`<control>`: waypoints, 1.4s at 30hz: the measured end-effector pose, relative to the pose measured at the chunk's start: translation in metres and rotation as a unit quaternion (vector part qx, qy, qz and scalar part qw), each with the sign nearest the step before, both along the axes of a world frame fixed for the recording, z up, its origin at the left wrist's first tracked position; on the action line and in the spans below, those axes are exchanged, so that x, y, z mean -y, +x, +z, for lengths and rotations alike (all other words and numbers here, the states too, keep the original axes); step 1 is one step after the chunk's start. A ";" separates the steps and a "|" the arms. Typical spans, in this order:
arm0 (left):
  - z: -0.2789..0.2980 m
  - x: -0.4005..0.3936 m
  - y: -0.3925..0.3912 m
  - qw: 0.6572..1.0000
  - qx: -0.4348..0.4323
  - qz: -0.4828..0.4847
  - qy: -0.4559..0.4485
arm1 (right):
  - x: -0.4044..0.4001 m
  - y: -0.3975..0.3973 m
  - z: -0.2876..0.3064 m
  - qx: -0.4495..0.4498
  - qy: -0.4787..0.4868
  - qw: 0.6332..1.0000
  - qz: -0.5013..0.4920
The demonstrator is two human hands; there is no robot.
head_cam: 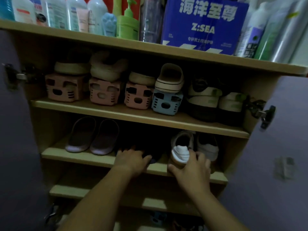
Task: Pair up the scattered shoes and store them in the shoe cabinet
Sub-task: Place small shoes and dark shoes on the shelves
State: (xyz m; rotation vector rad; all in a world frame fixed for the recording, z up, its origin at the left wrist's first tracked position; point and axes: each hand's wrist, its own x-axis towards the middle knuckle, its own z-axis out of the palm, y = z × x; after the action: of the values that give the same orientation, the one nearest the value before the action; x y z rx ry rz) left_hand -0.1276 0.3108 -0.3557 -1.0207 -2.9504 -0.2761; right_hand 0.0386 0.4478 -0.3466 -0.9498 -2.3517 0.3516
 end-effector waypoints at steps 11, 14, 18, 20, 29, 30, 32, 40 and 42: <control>-0.004 -0.005 0.021 0.999 -0.006 0.016 0.033 | -0.048 -0.039 0.004 0.210 0.125 0.968 -0.045; -0.002 -0.009 0.026 0.999 -0.003 0.027 0.024 | -0.061 -0.046 0.000 0.191 0.099 0.976 -0.020; 0.002 -0.020 0.031 1.000 0.006 0.024 -0.016 | -0.073 -0.051 -0.002 0.202 0.072 0.977 0.003; 0.007 -0.021 0.027 0.999 0.036 0.028 -0.025 | -0.070 -0.051 0.000 0.214 0.071 0.974 0.000; -0.022 0.069 0.105 0.995 -0.018 0.023 0.095 | 0.037 0.011 -0.002 0.035 0.109 0.992 0.048; -0.026 0.085 0.121 0.994 0.022 0.044 0.100 | 0.059 0.015 -0.006 0.023 0.084 0.994 0.067; -0.029 0.122 0.160 0.980 0.126 0.091 0.126 | 0.107 0.024 -0.012 0.025 0.004 0.993 0.111; -0.075 0.324 0.308 0.937 0.275 0.212 -0.034 | 0.293 0.095 -0.099 0.367 -0.270 0.808 0.372; -0.096 0.371 0.334 0.916 0.311 0.235 -0.094 | 0.323 0.120 -0.129 0.476 -0.166 0.761 0.408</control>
State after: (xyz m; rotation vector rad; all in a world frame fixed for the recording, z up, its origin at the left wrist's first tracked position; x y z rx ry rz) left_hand 0.2063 -0.0602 -0.4516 -0.1957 -3.7271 -0.3650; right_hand 0.1590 0.1246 -0.4761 -0.0863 -3.6997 0.7723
